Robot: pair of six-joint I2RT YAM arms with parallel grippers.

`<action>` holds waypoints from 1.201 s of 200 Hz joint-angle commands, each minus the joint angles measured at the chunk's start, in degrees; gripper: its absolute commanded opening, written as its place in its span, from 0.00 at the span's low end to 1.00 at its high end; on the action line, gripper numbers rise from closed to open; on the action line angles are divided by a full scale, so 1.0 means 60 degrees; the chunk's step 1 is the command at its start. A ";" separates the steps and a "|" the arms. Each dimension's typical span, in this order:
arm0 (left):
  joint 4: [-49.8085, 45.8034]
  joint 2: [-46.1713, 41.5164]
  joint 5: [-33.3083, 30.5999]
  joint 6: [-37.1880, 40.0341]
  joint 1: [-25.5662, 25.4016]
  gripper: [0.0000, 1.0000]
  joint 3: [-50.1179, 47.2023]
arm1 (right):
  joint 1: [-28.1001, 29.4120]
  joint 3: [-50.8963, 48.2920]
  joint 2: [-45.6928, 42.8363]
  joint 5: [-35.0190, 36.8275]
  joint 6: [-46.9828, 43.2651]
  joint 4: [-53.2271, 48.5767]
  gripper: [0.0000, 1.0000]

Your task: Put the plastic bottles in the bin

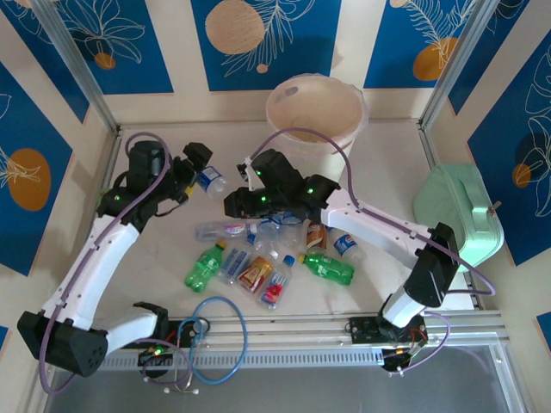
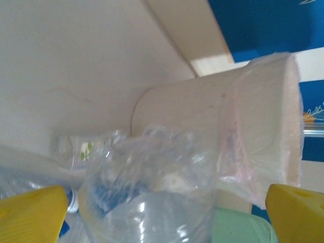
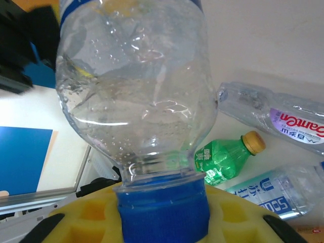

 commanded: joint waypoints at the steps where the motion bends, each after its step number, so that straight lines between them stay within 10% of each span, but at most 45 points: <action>1: -0.1305 0.0145 -0.1229 0.1488 0.0045 1.00 0.1239 | -0.0188 0.0553 -0.0683 0.0271 -0.0454 -0.0398 0.16; 43: -0.2392 -0.0318 -0.2725 0.2652 0.0049 1.00 0.1315 | -0.1103 0.1198 -0.1367 0.0518 -0.0864 -0.1016 0.16; 196: -0.2744 -0.0619 -0.1615 0.2251 -0.0026 1.00 -0.2157 | -0.5713 0.3490 0.0058 -0.0428 -0.0512 -0.1990 0.19; 240: -0.2626 -0.0569 -0.1518 0.2039 -0.0028 1.00 -0.2596 | -0.5880 0.3838 0.0581 -0.0562 -0.0724 -0.2162 0.39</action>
